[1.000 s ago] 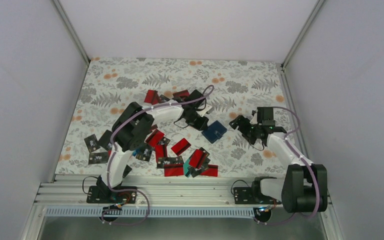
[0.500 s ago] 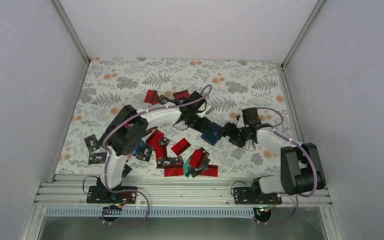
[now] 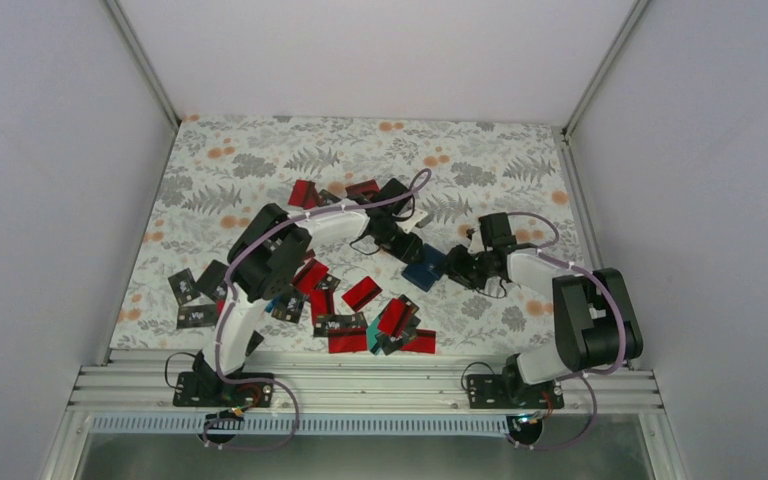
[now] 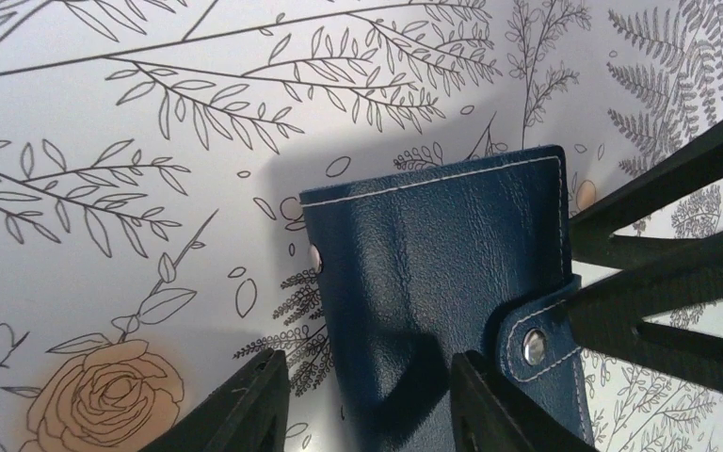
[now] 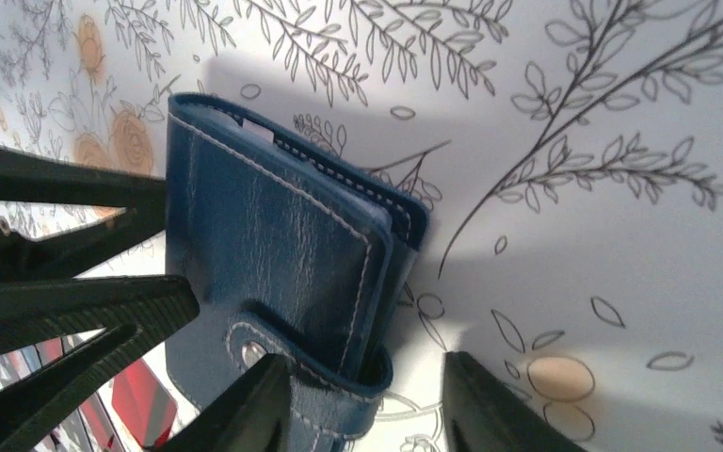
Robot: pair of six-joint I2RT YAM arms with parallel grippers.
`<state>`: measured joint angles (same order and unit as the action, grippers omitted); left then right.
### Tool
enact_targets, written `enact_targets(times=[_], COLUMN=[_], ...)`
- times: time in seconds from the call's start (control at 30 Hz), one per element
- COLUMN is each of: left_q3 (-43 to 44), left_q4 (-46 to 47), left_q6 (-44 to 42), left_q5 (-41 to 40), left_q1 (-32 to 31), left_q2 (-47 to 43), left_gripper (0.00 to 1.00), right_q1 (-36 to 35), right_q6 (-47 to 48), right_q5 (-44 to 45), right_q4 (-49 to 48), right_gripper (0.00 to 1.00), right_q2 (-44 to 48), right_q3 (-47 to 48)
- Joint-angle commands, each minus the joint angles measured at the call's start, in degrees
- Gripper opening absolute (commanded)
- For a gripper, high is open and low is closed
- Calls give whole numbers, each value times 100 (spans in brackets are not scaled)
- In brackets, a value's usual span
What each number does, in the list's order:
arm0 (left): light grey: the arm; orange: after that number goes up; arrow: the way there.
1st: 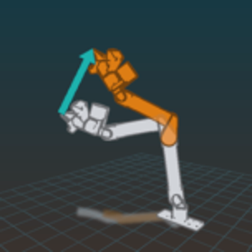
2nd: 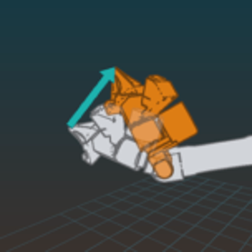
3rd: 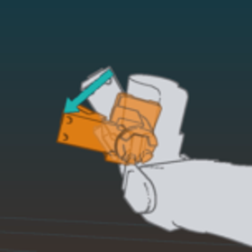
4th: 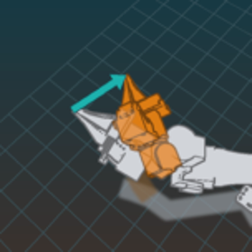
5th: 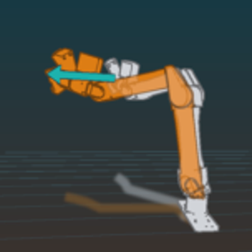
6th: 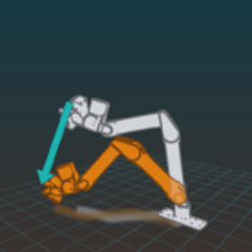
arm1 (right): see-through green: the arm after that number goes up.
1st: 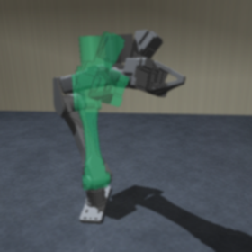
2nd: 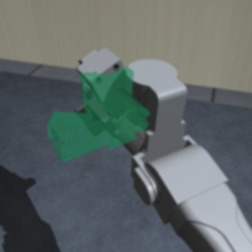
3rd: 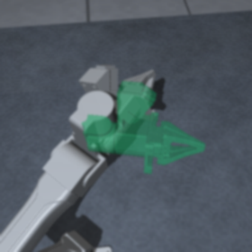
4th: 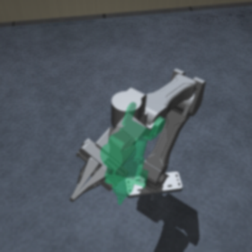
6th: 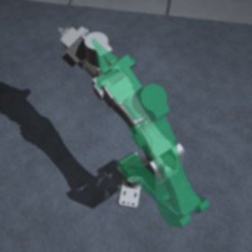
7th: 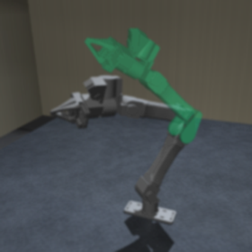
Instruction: Put the credit cards into the card holder
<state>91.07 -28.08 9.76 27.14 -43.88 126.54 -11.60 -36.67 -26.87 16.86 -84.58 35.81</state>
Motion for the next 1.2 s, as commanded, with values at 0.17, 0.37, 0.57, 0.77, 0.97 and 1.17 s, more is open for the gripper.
enact_targets(times=[0.17,0.37,0.57,0.77,0.97,1.17], left_q3=[-557,-868,-912,-886,-925,-1085], left_q4=[679,1160,996,563,425,493], left_q6=[275,598,1036,1313,1574,1820], left_q5=[890,821,-59,-1089,-1455,-1509], left_q1=[-38,-41,-33,-76,-119,-162], left_q2=[84,-226,-857,-1284,-1542,-1780], left_gripper=[16,2,2,2,2,2], right_q1=[-36,-33,-27,-135,-406,-795], right_q6=[104,252,422,414,230,-81], right_q5=[-26,-124,-168,281,271,170], right_q4=[-403,-508,-269,386,624,369], right_gripper=[22,17,26,34,37,35], right_q2=[-468,-403,-46,484,691,548], right_q3=[38,16,164,757,1140,1147])
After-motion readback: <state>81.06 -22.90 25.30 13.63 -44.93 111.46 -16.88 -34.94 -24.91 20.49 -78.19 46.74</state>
